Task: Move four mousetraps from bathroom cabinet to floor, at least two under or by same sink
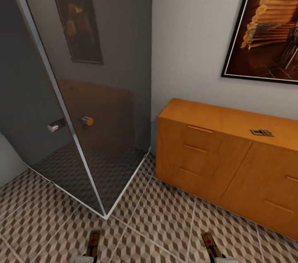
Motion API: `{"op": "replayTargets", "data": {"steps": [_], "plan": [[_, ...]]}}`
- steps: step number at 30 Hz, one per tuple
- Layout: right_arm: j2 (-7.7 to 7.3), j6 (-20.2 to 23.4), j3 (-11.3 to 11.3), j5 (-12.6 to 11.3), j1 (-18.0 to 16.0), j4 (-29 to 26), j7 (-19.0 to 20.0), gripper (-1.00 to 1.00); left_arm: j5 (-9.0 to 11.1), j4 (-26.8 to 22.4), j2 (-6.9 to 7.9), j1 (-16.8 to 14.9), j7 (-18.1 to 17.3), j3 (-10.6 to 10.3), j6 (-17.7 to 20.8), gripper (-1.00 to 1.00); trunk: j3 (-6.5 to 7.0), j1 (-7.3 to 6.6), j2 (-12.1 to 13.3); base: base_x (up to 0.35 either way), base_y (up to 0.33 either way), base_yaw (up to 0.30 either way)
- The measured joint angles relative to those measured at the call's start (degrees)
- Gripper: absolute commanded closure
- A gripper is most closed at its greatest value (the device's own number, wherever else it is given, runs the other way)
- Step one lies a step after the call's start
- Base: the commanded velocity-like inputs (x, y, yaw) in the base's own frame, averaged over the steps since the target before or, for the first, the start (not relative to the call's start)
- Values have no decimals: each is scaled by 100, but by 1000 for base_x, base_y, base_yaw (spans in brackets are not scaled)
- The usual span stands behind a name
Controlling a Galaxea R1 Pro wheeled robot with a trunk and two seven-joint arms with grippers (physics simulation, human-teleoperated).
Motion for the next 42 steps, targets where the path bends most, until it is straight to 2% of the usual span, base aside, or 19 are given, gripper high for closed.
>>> {"op": "replayTargets", "data": {"steps": [11, 42], "plan": [[0, 0, 1, 0, 0, 0, 0, 100, 2, 0, -7, 1, 0, 0, 0, 100, 0, 0, 0, -227, 81, 282], [0, 7, 8, 0, 0, 9, 2, 100, 2, 0, -35, 9, 0, 0, 0, 100, 0, 0, 0, -23, 2, 282]]}}
